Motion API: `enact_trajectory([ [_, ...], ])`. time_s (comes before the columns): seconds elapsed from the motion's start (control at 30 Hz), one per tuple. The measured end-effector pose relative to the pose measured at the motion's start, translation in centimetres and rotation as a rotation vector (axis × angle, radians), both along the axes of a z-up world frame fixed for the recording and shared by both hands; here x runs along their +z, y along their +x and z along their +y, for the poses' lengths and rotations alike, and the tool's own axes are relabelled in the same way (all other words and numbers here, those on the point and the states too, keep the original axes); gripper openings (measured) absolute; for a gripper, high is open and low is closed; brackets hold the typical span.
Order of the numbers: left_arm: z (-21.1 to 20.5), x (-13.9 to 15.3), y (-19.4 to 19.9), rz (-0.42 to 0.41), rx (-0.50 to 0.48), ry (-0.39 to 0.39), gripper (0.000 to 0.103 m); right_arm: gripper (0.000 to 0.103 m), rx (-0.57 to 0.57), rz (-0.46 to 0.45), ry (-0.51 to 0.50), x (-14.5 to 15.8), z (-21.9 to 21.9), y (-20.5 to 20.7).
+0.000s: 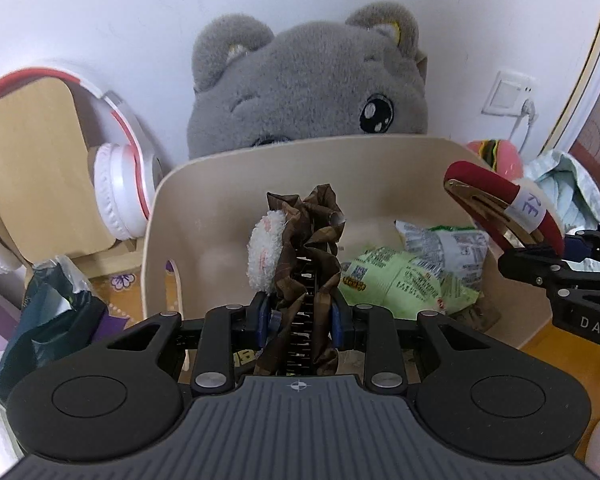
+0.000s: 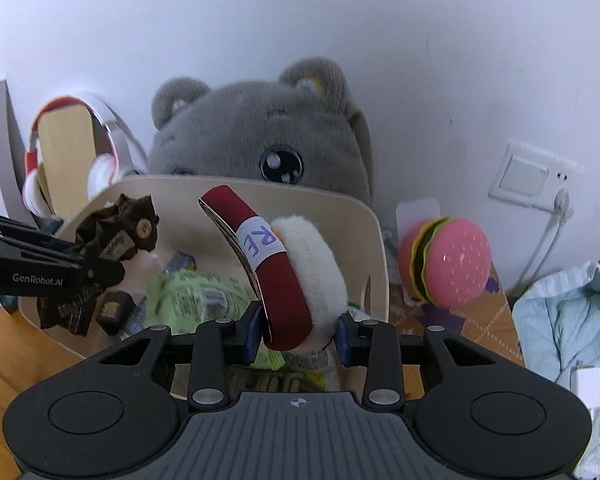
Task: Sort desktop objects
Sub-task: 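Carry the brown scrunchie and red fuzzy plush over the basket and open both tools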
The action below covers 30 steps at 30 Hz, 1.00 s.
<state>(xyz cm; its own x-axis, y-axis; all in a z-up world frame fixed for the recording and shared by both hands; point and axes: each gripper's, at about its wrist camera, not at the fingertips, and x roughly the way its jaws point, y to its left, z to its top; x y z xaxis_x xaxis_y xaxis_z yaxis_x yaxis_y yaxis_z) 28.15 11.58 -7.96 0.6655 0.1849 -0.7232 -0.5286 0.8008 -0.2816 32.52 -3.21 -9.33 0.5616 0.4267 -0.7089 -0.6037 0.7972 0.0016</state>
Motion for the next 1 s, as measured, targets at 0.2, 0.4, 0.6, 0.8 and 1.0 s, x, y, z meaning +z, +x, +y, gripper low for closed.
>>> enact_trajectory([
  [0.2, 0.1, -1.3, 0.4, 0.034, -0.023, -0.008, 0.029, 0.034, 0.024, 0.031, -0.054, -1.7, 1.3, 0.2],
  [0.4, 0.2, -1.5, 0.0, 0.029, -0.033, -0.008, 0.037, 0.038, 0.071, 0.050, -0.088, -2.5, 2.6, -0.1],
  [0.6, -0.1, -0.1, -0.8, -0.025, -0.021, 0.021, 0.064, 0.068, 0.091, 0.051, -0.088, -2.3, 2.8, -0.6],
  [0.8, -1.0, 1.4, -2.0, -0.033, -0.042, 0.072, 0.065, 0.089, 0.093, 0.023, -0.060, -0.9, 2.1, -1.4],
  [1.0, -1.9, 3.1, -4.2, -0.075, -0.036, 0.106, 0.066, 0.102, 0.075, 0.009, 0.004, 0.6, 0.2, -2.6],
])
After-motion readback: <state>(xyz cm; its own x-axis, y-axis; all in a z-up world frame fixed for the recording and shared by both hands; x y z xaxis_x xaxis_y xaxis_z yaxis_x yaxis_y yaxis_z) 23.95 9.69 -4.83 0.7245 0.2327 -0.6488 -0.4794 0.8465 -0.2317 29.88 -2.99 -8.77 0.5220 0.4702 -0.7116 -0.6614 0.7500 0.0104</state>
